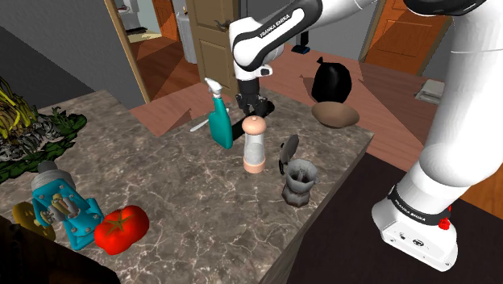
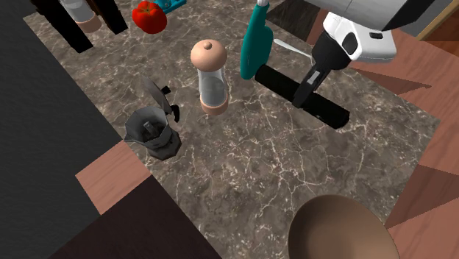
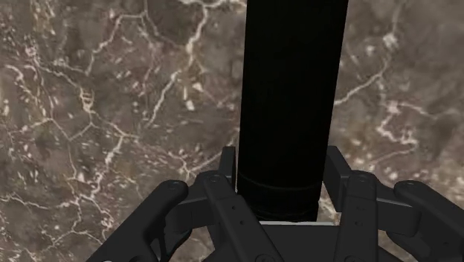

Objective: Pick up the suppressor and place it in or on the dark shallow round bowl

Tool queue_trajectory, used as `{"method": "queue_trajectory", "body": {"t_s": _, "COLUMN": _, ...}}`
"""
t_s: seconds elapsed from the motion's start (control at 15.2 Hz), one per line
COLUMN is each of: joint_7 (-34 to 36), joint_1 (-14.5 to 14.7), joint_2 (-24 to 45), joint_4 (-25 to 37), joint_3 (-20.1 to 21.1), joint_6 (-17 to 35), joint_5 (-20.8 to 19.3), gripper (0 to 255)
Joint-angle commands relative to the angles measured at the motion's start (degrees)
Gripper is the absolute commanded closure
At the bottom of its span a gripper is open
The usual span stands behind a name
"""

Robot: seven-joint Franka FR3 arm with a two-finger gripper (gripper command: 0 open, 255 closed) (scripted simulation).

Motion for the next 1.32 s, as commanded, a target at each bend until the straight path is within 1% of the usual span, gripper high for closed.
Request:
{"method": "queue_trajectory", "body": {"t_s": 0.0, "joint_7": -0.2, "joint_1": -0.1, "joint_2": -0.8, "joint_4": 0.5, "joint_3": 0.1, "joint_6": -1.2, "joint_5": 0.3, "gripper": 255}}
{"method": "queue_trajectory", "body": {"t_s": 1.25, "joint_7": -1.2, "joint_1": -0.6, "joint_2": -6.3, "joint_4": 8.2, "joint_3": 0.8, "joint_6": -14.1, "joint_5": 2.3, "gripper": 255}}
